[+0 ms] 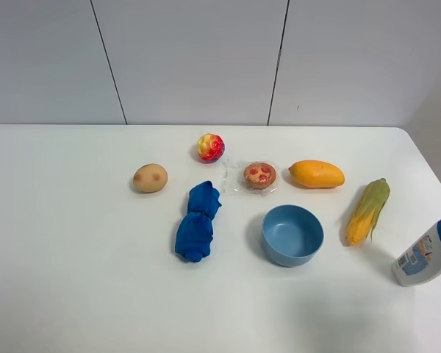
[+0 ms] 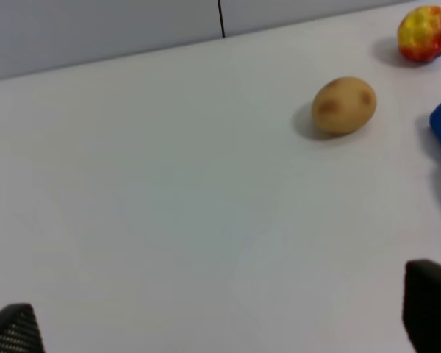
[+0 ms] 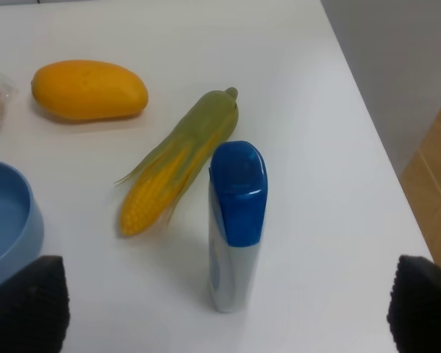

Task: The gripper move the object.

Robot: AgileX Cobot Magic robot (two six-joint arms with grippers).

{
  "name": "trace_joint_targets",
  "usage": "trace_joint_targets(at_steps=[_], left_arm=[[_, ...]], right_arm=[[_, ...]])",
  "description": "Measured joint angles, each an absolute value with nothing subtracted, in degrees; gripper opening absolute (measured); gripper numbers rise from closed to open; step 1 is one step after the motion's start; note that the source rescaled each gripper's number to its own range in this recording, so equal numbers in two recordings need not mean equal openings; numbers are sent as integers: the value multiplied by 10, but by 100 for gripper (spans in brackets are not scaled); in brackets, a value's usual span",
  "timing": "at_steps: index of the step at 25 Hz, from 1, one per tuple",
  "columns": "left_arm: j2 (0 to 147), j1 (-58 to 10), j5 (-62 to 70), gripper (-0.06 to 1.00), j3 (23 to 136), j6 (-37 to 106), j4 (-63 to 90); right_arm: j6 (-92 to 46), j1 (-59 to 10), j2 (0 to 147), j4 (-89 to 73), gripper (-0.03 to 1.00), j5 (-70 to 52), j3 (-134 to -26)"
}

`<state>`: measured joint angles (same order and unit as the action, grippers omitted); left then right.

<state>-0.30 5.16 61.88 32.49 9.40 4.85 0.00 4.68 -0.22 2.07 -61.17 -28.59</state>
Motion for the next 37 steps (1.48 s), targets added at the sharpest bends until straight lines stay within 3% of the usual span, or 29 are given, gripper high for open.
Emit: trace_joint_targets(at_steps=[37], left_arm=[[-3,52,604,100,289,68,44]], right_arm=[[0,47,-2,21,100,-612,-286]])
